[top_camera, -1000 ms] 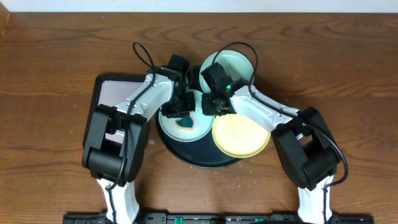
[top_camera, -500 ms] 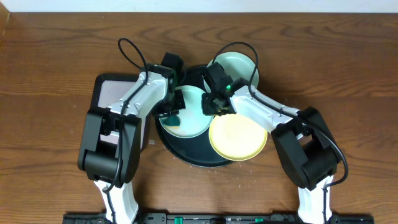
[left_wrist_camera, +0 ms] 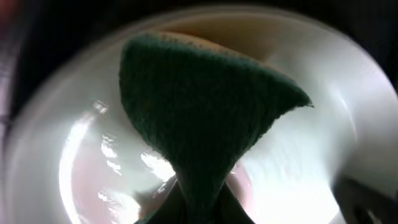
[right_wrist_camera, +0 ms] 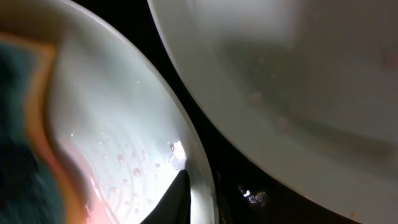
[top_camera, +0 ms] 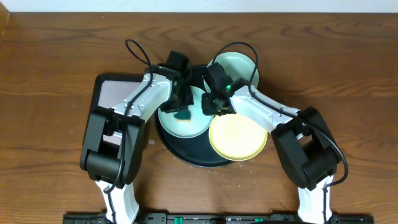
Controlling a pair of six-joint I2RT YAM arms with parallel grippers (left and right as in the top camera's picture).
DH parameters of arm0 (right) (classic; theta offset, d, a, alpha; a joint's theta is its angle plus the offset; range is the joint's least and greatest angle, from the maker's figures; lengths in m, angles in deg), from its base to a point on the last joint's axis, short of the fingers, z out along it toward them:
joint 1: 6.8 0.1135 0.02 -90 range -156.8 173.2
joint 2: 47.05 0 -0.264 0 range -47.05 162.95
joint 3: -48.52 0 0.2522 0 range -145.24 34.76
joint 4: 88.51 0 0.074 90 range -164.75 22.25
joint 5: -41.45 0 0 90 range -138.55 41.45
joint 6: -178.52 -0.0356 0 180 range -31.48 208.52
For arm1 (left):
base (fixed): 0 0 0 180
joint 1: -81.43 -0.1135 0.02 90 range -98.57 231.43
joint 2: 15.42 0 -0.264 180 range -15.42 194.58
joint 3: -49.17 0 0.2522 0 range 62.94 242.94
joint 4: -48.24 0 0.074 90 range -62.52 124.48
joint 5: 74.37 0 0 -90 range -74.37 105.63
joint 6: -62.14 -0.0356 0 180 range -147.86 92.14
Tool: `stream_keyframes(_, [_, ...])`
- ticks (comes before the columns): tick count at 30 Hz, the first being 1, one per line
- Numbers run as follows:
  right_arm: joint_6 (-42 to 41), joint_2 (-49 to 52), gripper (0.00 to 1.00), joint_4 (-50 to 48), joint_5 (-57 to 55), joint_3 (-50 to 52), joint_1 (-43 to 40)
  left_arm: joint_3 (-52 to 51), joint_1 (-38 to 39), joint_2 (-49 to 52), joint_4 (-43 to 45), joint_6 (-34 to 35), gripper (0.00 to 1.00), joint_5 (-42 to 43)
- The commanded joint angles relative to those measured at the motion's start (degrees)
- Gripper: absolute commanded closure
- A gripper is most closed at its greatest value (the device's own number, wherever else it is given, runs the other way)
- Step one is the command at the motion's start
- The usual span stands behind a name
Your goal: Clean dirty plates on tray and stack at the side
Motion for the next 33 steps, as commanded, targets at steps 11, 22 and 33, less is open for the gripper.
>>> stream_keyframes(11, [0.72, 2.12, 0.99, 0.92, 1.88, 0.02, 0.7, 0.17, -0.74, -2.34, -4.48, -0.7, 0.93, -12.02])
stream_keyframes(22, [4.92, 0.98, 0.99, 0.31, 7.5, -0.28, 0.09, 6.6, -5.42, -17.44, -9.42, -0.7, 0.93, -10.84])
stream_keyframes(33, [7.91, -11.26, 0.99, 0.79, -2.03, -0.28, 0.2, 6.34, -18.1, -26.62, -9.9, -3.56, 0.93, -10.86])
